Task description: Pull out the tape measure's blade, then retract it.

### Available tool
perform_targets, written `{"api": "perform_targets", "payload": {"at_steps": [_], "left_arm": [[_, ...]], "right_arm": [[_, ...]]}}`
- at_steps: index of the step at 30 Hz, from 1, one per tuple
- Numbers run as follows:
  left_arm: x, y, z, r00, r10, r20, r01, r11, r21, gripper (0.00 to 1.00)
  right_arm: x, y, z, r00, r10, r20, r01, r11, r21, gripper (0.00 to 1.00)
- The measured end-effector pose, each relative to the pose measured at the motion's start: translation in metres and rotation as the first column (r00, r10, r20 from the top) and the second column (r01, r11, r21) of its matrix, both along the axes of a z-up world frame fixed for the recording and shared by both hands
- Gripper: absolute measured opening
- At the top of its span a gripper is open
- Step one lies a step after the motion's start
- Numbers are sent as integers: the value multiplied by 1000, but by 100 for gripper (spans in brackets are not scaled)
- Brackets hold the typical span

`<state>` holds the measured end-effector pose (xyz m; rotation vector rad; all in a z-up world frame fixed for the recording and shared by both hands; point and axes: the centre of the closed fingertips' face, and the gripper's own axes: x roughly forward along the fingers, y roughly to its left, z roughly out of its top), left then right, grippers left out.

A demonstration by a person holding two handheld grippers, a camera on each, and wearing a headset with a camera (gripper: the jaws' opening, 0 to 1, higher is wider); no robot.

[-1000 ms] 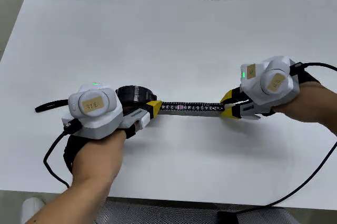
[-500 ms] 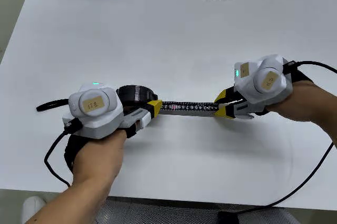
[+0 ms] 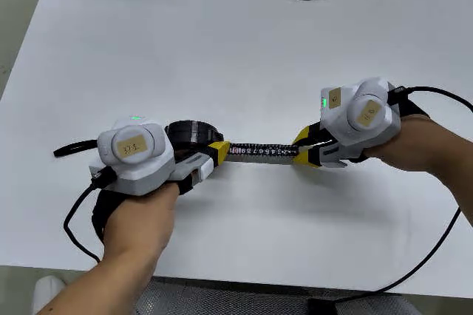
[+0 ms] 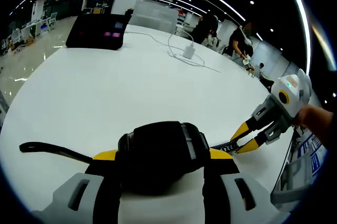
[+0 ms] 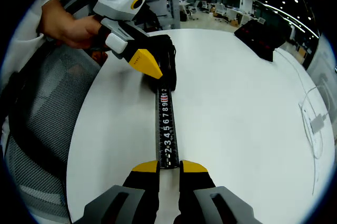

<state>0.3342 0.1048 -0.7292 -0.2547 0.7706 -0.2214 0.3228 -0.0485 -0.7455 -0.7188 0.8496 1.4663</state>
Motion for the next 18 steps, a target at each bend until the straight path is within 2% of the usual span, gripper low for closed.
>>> {"api": "perform_targets", "payload": {"at_steps": [10,12,18], "left_arm": [[0,0,1,1000,2,0,-2,1000,-6,58],[0,0,1,1000,3,1,-3,1000,-8,58],[0,1,0,1000,5,-1,-5,1000,-13,58]], "right_arm": [[2,1,-2,1000,-7,-4,7,1000,5,10],[1,4,-1,1000,-10,-11,10,1000,21,10],[2,10,-3,1000,0,-5,0,1000,22,10]]}}
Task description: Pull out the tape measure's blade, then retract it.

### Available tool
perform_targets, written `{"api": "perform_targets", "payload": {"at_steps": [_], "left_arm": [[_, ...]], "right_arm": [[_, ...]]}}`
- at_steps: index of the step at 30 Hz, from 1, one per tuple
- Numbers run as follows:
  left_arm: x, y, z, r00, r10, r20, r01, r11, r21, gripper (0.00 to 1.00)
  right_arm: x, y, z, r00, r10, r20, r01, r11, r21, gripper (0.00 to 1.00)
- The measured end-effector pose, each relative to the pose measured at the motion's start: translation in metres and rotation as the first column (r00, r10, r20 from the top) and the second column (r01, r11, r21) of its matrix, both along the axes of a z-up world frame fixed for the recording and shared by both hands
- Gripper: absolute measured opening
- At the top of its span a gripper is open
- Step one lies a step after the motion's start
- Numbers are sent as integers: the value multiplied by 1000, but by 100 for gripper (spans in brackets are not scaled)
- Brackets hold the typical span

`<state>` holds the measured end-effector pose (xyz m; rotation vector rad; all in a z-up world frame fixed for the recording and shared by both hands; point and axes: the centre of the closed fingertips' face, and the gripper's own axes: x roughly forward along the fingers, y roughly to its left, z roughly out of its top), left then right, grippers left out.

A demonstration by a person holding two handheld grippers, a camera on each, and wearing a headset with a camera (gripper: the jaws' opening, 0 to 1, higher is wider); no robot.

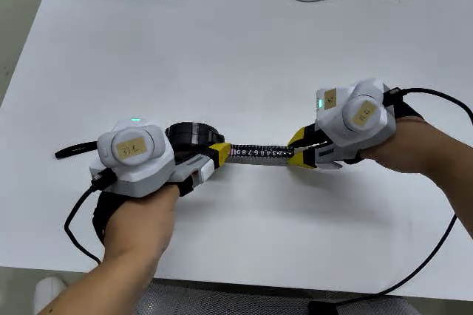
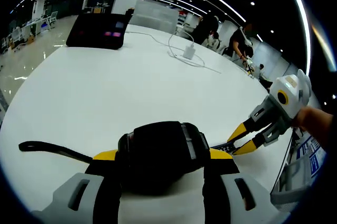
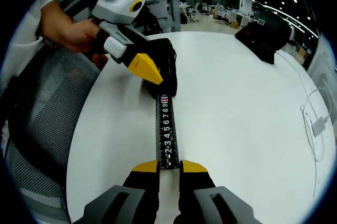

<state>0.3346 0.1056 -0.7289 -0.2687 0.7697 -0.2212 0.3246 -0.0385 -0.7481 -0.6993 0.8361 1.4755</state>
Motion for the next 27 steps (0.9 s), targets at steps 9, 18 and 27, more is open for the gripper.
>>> {"api": "perform_targets", "payload": {"at_steps": [9,18,27], "left_arm": [[0,0,0,1000,2,0,-2,1000,-4,58],[-1,0,0,1000,4,-1,-4,1000,-13,58],[-1,0,0,1000,8,2,-7,1000,-23,58]], "right_arm": [[2,7,0,1000,4,-2,-4,1000,7,10],[3,18,0,1000,11,-3,-11,1000,20,10],[3,28,0,1000,17,-3,-17,999,36,10]]}}
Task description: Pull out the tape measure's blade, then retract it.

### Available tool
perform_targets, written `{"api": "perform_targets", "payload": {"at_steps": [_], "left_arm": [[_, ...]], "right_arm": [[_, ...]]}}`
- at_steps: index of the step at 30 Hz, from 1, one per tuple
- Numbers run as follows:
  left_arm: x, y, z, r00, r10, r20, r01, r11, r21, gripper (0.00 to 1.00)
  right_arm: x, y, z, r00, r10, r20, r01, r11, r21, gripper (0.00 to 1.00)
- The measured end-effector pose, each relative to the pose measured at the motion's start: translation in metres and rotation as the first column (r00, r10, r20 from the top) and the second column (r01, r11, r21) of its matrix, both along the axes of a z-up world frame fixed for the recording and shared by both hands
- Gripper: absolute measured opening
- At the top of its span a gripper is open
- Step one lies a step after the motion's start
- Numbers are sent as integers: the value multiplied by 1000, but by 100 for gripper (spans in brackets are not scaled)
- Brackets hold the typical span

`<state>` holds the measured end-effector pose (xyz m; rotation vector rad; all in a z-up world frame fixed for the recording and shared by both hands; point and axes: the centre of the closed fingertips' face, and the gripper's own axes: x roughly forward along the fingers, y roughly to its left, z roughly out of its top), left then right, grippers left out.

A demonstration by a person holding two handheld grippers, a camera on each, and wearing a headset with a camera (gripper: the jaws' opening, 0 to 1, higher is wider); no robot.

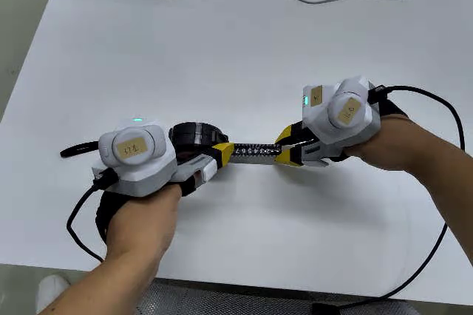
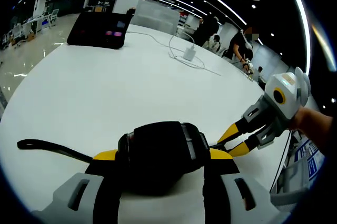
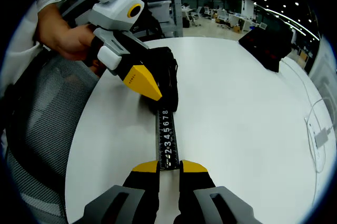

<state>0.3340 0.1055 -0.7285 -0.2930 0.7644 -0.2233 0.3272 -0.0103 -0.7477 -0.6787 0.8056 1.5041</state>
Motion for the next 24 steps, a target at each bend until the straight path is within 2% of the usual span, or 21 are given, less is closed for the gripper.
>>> {"api": "perform_targets", "payload": {"at_steps": [24], "left_arm": [[1,1,-2,1000,2,-1,-2,1000,-9,59]], "right_arm": [[-4,38,-1,1000,13,-17,-12,998,54,10]]}}
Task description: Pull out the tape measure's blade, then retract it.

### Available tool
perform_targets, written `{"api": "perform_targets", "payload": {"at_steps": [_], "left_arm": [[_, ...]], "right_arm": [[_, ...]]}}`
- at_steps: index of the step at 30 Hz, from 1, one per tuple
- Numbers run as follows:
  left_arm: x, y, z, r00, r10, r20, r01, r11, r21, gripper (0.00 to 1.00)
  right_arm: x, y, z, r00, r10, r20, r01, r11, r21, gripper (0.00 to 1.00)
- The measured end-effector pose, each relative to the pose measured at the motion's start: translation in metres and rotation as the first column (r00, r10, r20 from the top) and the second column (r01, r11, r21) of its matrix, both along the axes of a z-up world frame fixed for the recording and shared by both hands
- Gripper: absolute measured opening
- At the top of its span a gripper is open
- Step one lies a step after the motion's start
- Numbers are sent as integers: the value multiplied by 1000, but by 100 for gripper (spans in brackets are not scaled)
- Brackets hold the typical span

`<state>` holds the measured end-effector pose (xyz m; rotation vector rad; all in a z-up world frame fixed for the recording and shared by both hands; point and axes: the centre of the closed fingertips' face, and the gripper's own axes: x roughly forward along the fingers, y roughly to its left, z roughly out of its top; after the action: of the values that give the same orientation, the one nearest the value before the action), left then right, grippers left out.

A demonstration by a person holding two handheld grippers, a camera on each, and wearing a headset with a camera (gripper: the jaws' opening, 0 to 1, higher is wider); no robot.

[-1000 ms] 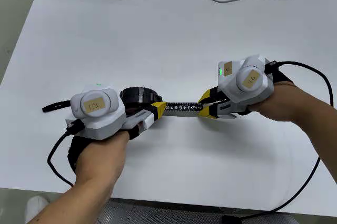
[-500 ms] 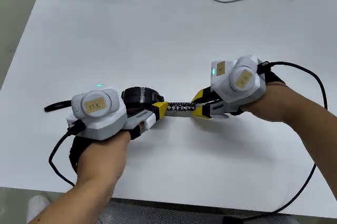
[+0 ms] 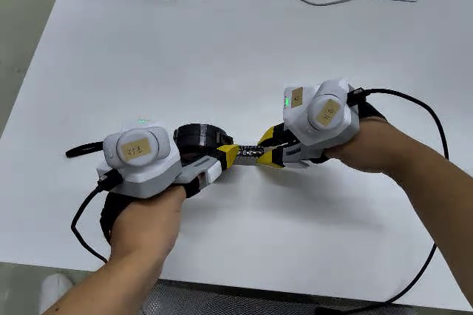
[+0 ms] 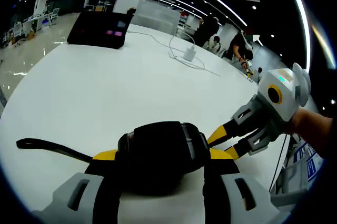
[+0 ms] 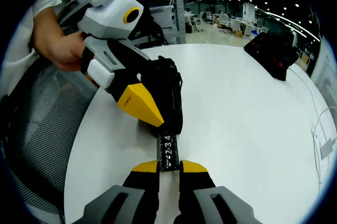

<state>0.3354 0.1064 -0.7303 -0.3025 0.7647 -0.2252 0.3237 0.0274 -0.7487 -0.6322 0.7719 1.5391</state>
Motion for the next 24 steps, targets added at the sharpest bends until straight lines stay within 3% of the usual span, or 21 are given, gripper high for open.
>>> {"api": "perform_targets", "payload": {"at_steps": [24], "left_arm": [[-1,-1,1,1000,-1,4,1,1000,-1,59]], "right_arm": [[-3,30,-1,1000,17,-11,-16,999,35,10]]}}
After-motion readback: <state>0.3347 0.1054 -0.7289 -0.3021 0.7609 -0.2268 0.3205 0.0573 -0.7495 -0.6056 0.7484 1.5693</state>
